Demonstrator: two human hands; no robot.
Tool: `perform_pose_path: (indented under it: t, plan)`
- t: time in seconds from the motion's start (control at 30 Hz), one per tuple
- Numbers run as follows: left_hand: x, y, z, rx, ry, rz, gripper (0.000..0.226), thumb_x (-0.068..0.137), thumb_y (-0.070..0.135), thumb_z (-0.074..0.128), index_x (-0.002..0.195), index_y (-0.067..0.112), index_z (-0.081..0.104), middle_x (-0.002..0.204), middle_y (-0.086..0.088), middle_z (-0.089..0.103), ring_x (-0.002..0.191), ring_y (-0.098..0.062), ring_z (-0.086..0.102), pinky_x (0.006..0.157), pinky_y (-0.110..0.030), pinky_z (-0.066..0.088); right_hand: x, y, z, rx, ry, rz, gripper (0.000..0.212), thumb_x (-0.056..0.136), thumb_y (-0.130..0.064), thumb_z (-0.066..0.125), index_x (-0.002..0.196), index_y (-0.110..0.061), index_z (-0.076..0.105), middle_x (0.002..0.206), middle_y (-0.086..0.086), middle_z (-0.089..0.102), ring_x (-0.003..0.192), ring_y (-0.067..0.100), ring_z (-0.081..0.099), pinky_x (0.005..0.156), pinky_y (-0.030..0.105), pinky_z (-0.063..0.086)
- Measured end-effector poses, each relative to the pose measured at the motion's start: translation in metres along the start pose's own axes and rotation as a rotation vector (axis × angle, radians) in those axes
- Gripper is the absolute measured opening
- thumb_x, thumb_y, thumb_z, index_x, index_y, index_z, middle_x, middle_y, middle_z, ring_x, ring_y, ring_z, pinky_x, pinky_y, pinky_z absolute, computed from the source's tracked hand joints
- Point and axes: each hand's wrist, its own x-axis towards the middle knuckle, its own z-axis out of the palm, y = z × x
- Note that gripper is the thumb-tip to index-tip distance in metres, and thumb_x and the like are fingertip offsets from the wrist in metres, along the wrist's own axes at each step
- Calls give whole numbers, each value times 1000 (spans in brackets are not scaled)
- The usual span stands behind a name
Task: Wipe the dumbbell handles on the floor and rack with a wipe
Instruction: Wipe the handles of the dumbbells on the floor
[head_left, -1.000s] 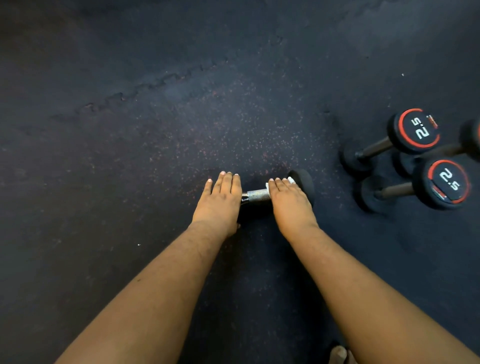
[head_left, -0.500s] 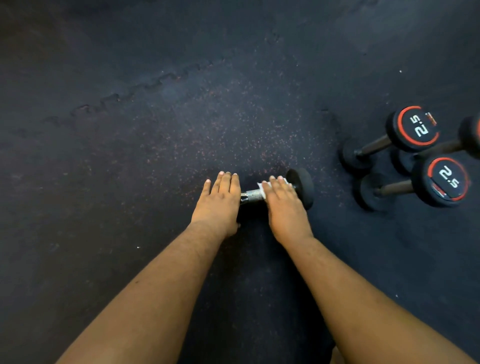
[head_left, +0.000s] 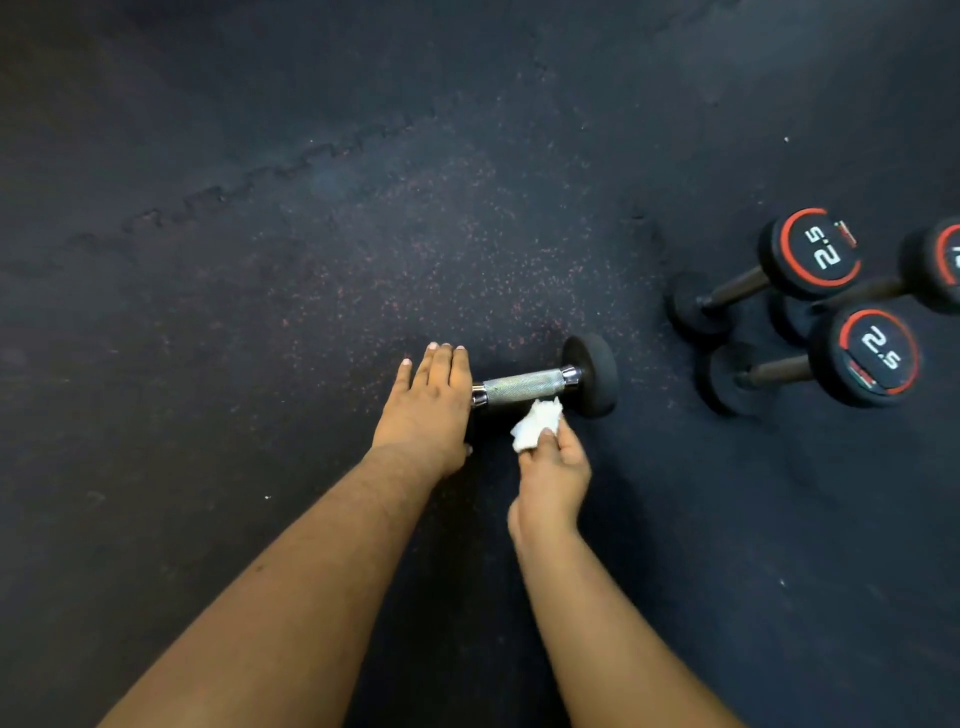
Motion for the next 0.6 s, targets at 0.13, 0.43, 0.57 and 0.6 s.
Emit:
perform_pose_path:
  t: [0.13,0.43,0.57,0.6]
  plan:
    - [-1,2,3,0,11,-2,117,86,43,74,159,4,-10,169,-15,-1,157,-28,-5,127,-49,4,9,-16,32,354,35,312,31,107,-4,40,135,-2,54,133,23,60,126,35,58,102,42,48]
    - [-3,3,7,16,45,-14,100,93,31,61,159,4,-10,169,-15,0,157,-28,-4,127,-50,5,14,-12,43,454,-34,455,33,108,-17,44,134,0,54,135,28,58,131,36,54,105,42,45]
    - [-3,3,6,31,25,-15,112,88,40,71,159,4,-9,169,-15,0,157,-28,-4,127,-51,6,41,-31,42,692,20,342,30,104,-23,53,127,-5,61,119,11,68,107,21,64,99,34,48]
    - [-3,3,6,32,28,-13,112,88,39,71,159,4,-9,169,-15,0,157,-28,-4,127,-51,5,38,-30,42,657,-9,339,24,103,-22,54,121,-8,63,111,8,69,99,18,65,93,32,50]
